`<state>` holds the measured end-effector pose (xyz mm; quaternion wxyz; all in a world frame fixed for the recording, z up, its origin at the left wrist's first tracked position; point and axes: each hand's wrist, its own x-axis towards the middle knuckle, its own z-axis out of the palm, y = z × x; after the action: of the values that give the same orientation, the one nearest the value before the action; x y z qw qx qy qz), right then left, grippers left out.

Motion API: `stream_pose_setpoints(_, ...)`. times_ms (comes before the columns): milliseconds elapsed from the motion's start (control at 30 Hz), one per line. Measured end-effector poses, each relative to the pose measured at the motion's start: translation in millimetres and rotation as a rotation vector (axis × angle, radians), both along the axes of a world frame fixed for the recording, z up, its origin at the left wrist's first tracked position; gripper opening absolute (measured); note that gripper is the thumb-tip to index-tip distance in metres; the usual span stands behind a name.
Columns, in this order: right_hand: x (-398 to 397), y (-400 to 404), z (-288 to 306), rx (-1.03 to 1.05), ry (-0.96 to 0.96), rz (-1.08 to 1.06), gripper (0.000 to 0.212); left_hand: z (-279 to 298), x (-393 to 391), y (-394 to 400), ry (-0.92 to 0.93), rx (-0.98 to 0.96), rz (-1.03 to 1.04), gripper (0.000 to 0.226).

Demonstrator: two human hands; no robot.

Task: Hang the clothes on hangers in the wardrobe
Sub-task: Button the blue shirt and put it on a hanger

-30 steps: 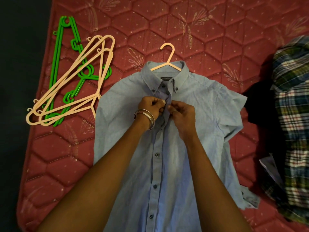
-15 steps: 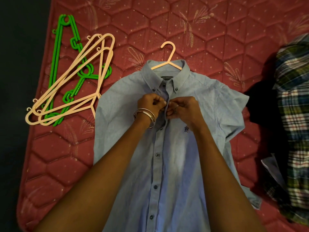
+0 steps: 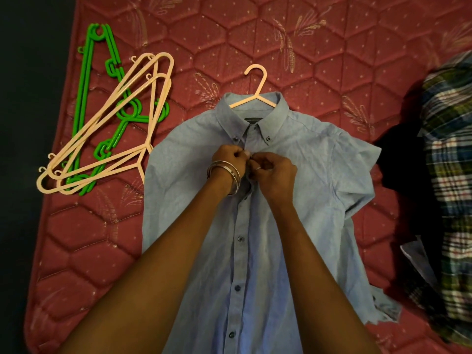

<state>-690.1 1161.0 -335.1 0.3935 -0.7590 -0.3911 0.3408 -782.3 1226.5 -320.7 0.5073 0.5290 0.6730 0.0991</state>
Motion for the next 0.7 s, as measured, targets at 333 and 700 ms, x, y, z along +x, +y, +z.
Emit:
stream_pose_setpoints(333, 7.7, 3.2, 1.6, -0.024, 0.143, 0.032, 0.018, -5.6, 4.7, -1.5, 0.016, -0.111, 0.156, 0.027)
stream_pose_setpoints(700, 26.0, 3.9, 2.4, -0.075, -0.069, 0.254, 0.017, -0.5, -4.7, 2.6, -0.074, -0.114, 0.102, 0.016)
